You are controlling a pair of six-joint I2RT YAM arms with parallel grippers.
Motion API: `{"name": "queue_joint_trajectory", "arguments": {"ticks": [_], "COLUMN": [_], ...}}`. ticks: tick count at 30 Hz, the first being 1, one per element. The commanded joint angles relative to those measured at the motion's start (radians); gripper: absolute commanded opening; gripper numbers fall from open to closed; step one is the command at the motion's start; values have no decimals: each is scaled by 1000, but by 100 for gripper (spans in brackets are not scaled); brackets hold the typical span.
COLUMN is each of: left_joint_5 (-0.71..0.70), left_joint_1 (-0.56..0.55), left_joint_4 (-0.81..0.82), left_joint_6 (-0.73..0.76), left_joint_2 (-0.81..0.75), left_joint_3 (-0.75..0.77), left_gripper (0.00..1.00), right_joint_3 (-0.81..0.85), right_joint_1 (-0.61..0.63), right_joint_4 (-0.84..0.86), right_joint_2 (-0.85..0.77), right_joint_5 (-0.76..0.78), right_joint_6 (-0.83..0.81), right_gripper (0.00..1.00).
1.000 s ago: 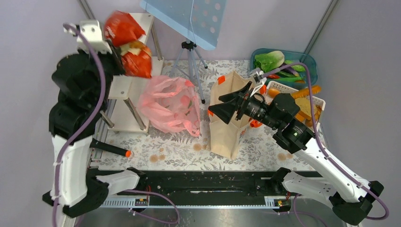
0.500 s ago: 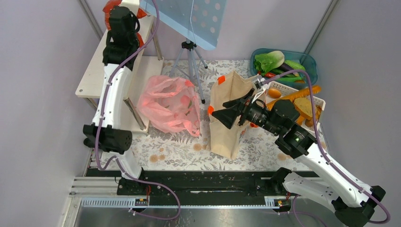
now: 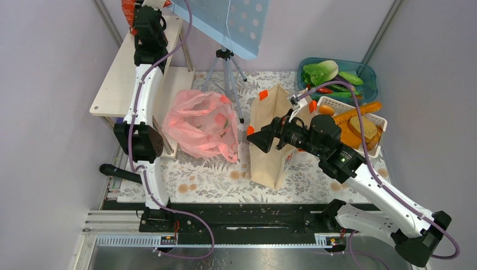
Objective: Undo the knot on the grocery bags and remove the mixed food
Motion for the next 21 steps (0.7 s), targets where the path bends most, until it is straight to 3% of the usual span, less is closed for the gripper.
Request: {"name": "queue_joint_trajectory", "arguments": {"ticks": [1,5,9,15,21], "left_joint_5": [64,48,32,34,158], "left_joint_1": [4,4,4,5,6], "left_joint_4": [86,64,58,79,68], "left_joint_6": [-47,-50,-51,-61,-186], "left_joint_2": [23,23,-6,-112,-289], "left_joint_3": [34,50,45,-98,-266], "left_gripper": [49,79,95,99,99], "right_joint_3": [45,26,9,0,-27], "right_joint_1": [8,7,7,8,7], "right_joint_4": [-49,-39,-18,-31,-36], "right_joint_2": [15,16,12,-8,-38], "right_joint_5": [11,14,17,17,27], "right_joint_6": [-42,-32,-19,-20,-18], "right_gripper": [99,99,100,99,99]}}
